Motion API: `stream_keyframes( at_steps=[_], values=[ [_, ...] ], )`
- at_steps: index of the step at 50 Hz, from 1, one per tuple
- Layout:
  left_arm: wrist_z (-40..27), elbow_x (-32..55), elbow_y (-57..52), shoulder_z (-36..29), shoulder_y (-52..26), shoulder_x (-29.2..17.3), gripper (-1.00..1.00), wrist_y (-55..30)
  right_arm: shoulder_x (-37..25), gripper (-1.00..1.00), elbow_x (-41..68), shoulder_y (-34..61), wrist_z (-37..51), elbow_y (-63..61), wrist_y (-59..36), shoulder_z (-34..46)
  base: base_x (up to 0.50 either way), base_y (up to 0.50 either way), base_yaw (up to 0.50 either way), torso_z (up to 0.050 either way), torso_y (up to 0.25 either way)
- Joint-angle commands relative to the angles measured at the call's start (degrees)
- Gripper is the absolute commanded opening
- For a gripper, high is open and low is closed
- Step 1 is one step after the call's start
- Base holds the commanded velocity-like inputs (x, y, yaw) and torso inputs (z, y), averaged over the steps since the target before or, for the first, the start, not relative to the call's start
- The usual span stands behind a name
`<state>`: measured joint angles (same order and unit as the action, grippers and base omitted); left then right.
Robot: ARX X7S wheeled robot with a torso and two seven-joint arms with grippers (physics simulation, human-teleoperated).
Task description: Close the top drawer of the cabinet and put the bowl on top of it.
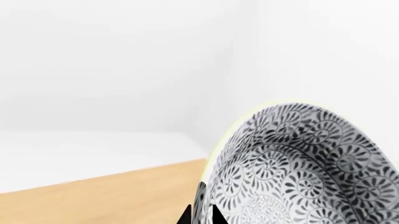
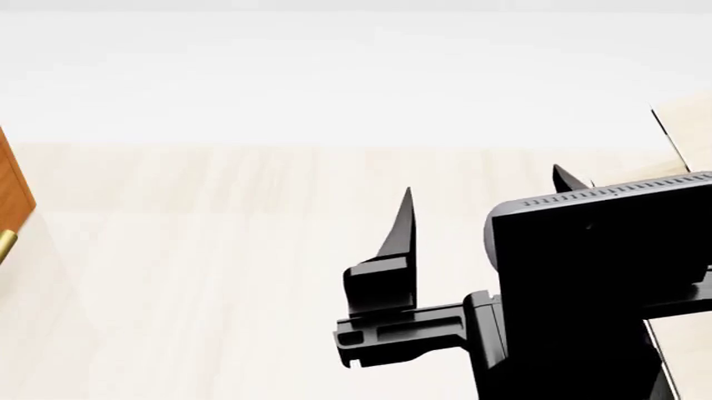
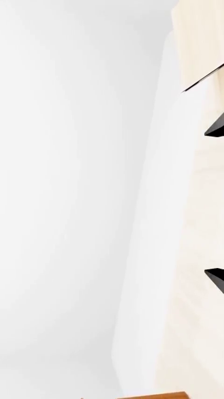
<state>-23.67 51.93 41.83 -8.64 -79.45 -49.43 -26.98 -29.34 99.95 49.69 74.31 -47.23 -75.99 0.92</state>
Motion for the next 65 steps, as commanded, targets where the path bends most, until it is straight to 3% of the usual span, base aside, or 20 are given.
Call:
stream_keyframes(
  at_steps=[1, 36, 57, 65],
  values=[
    [0.11, 0.82, -0.62, 1.80, 2.98, -0.37, -1.00, 1.42, 0.13, 1.00, -0.71, 0.70, -0.14, 0.61, 0.33, 1.20, 0.00, 0.00, 0.00, 0.000, 0.000],
    [-0.24, 0.30, 4.13, 3.18, 6.30, -0.57, -1.00, 3.68, -0.59, 1.00, -1.33, 0.23, -0.06, 0.14, 2.20, 3.15, 0.00, 0.00, 0.00, 0.000, 0.001],
    [3.74, -2.17, 11.60, 1.24, 4.07, 2.79, -1.00, 6.40, -1.56, 1.00, -0.69, 0.88, 0.76, 0.44, 3.33, 4.30, 0.00, 0.00, 0.00, 0.000, 0.000],
    [2.16, -0.84, 8.52, 2.32, 7.24, 2.43, -1.00, 5.68, -1.33, 1.00, -2.02, 0.71, -0.47, 0.73, 3.40, 4.61, 0.00, 0.00, 0.00, 0.000, 0.000]
  ],
)
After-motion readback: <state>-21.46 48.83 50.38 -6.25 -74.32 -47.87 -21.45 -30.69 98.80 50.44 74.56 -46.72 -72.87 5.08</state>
